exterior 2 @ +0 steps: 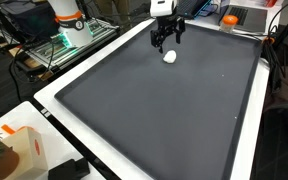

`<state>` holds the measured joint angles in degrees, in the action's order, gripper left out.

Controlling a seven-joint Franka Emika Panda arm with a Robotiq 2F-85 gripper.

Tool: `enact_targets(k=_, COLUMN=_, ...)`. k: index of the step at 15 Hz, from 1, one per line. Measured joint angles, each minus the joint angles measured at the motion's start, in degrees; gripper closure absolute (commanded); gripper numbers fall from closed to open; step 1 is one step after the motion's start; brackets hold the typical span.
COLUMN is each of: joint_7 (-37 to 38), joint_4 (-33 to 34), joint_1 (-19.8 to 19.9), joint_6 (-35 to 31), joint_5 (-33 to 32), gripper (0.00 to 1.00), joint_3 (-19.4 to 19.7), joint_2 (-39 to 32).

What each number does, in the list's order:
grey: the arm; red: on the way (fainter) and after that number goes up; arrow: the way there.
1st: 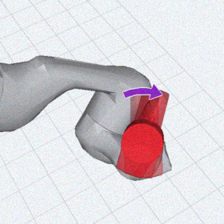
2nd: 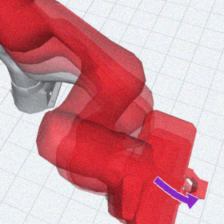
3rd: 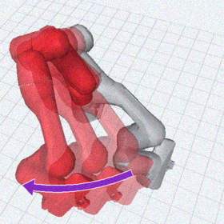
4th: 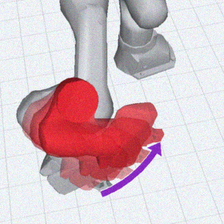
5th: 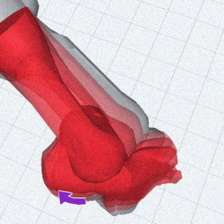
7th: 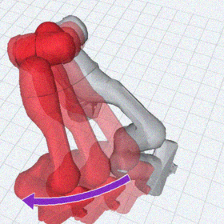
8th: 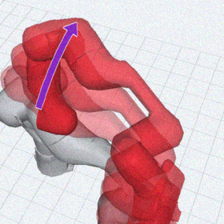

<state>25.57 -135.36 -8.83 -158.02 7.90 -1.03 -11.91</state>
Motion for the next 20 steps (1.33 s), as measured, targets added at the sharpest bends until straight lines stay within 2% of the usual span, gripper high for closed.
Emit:
enact_targets(k=3, joint_7=3.44, joint_4=-3.88, joint_1=-1.36, joint_6=-7.01, joint_5=-3.77, gripper=0.00, joint_3=0.47, joint_2=1.02)
enact_targets(k=5, joint_7=8.18, joint_4=-7.02, joint_1=-3.61, joint_6=-10.98, joint_5=-9.53, gripper=0.00, joint_3=2.54, joint_2=2.00)
enact_targets(k=7, joint_7=16.03, joint_4=-10.21, joint_1=-7.23, joint_6=-15.70, joint_5=-18.70, gripper=0.00, joint_3=7.07, joint_2=3.28)
enact_targets(k=9, joint_7=24.15, joint_4=-12.23, joint_1=-11.89, joint_6=-19.32, joint_5=-28.54, gripper=0.00, joint_3=13.74, joint_2=4.61)
enact_targets(k=12, joint_7=35.48, joint_4=-11.89, joint_1=-18.02, joint_6=-19.96, joint_5=-42.39, gripper=0.00, joint_3=22.92, joint_2=6.00)
enact_targets(k=14, joint_7=38.44, joint_4=-11.67, joint_1=-19.62, joint_6=-19.87, joint_5=-45.03, gripper=0.00, joint_3=24.43, joint_2=6.23)
enact_targets(k=19, joint_7=39.17, joint_4=-11.28, joint_1=-20.36, joint_6=-19.82, joint_5=-45.77, gripper=0.00, joint_3=24.97, joint_2=6.14)
enact_targets(k=20, joint_7=41.06, joint_4=-10.40, joint_1=-20.82, joint_6=-19.82, joint_5=-48.16, gripper=0.00, joint_3=26.00, joint_2=5.94)
